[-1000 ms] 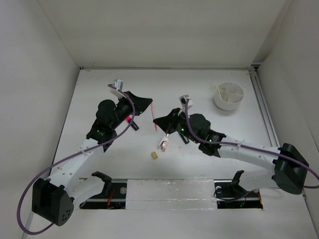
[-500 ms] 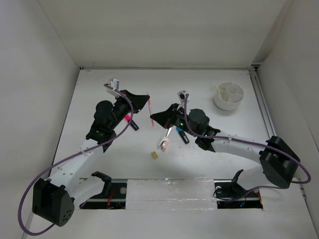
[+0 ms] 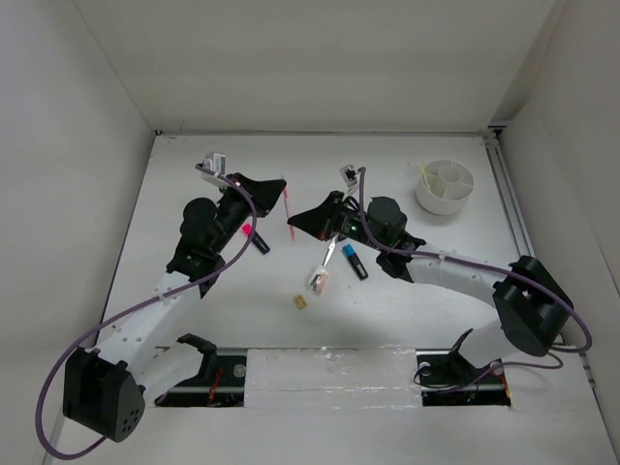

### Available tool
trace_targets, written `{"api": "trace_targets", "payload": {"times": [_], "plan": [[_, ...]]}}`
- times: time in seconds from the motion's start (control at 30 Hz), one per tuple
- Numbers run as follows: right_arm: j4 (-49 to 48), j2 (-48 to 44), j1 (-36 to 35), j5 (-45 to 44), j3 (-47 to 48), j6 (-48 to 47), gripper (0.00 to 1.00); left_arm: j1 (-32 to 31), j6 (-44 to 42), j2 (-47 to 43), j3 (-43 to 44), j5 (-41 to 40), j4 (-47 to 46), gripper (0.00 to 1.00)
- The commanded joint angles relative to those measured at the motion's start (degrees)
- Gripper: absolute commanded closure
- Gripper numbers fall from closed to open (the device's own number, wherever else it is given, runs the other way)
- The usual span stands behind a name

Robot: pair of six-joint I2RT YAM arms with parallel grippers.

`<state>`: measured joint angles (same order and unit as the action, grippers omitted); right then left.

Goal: Sort the stationery into containers
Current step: Close the pen cap on the pen.

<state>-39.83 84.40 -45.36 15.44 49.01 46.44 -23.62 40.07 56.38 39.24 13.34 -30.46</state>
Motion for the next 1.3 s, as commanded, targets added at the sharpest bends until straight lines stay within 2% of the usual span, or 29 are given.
{"api": "trace_targets", "payload": {"times": [0.0,0.27,0.43,0.53,0.6,0.63,0.73,0.77,0.8,0.9,0.93,0.97,1.07,1.17,1.23,1.27], "plan": [[-12.91,-0.73,3.62,-6.83,7.15,1.73,1.00,-1.52,-0.26,-1.27,-2.86,8.45,5.67,1.00],[-9.92,1.64,5.37,-3.93,11.63,1.48,1.00,-1.52,-0.26,-1.80,-3.38,7.93,6.29,1.00],[-7.36,2.87,0.90,-2.61,8.82,-7.05,1.00,-1.52,-0.26,-2.33,4.33,2.92,15.84,1.00],[-9.99,4.54,0.28,0.63,6.19,-9.69,1.00,-1.52,-0.26,-2.33,9.95,1.60,18.06,0.98],[-10.00,5.24,-0.25,2.14,5.31,-11.10,1.00,-1.52,-0.26,-2.33,12.16,1.60,18.94,0.87],[-10.52,5.77,-0.25,2.14,4.43,-12.41,1.00,-1.52,0.35,-2.33,13.74,1.60,19.47,0.84],[-11.49,5.78,-0.78,2.75,2.85,-13.47,1.00,-1.52,0.35,-3.02,14.89,2.12,18.95,0.61],[-11.49,5.78,-0.78,2.75,2.84,-13.48,1.00,-1.52,0.35,-3.03,14.90,2.13,18.94,0.61],[-10.71,5.78,-0.17,2.06,2.84,-14.00,1.00,-1.52,0.35,-3.03,14.90,2.13,18.94,0.48],[-8.69,6.30,-0.16,1.53,3.45,-15.58,1.00,-1.52,0.88,-4.44,14.90,0.99,18.42,0.23],[-7.81,6.30,0.45,0.65,3.46,-15.59,1.00,-1.52,0.88,-5.13,14.90,0.37,18.42,0.03],[-7.80,6.82,0.97,0.64,3.46,-17.06,1.00,-1.52,1.40,-5.14,14.90,-1.46,18.94,0.00],[-7.80,6.83,3.78,0.03,2.93,-18.39,1.00,-1.52,1.41,-6.55,14.90,-4.11,21.31,0.00],[-11.13,6.83,8.08,3.62,0.92,-19.09,1.00,-1.52,0.79,-7.78,15.51,-8.06,25.44,0.00],[-12.37,6.22,10.11,4.25,0.29,-22.86,1.00,-1.52,0.79,-9.00,15.51,-12.52,28.33,0.00],[-12.37,5.61,12.12,4.25,-0.58,-25.32,1.00,-1.52,1.93,-9.01,16.03,-14.29,32.79,0.00]]}}
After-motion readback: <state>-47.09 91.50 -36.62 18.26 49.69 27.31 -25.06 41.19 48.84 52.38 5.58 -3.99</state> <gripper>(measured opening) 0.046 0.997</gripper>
